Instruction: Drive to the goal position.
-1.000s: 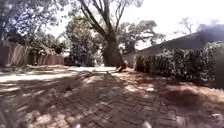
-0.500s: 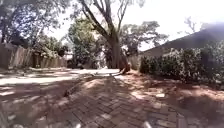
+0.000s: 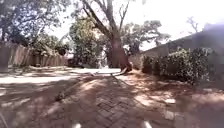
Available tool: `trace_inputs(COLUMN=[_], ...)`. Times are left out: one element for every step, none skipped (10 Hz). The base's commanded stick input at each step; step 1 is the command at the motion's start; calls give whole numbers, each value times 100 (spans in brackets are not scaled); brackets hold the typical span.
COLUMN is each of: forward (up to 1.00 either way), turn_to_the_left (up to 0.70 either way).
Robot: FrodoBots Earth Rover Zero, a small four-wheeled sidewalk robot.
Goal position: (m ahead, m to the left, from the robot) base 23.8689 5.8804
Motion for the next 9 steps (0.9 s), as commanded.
trace_inputs(forward=[70, 70, 70, 70, 70, 70, 70, 70, 70], turn_to_the_left=[0, 0, 0, 0, 0, 0, 0, 0, 0])
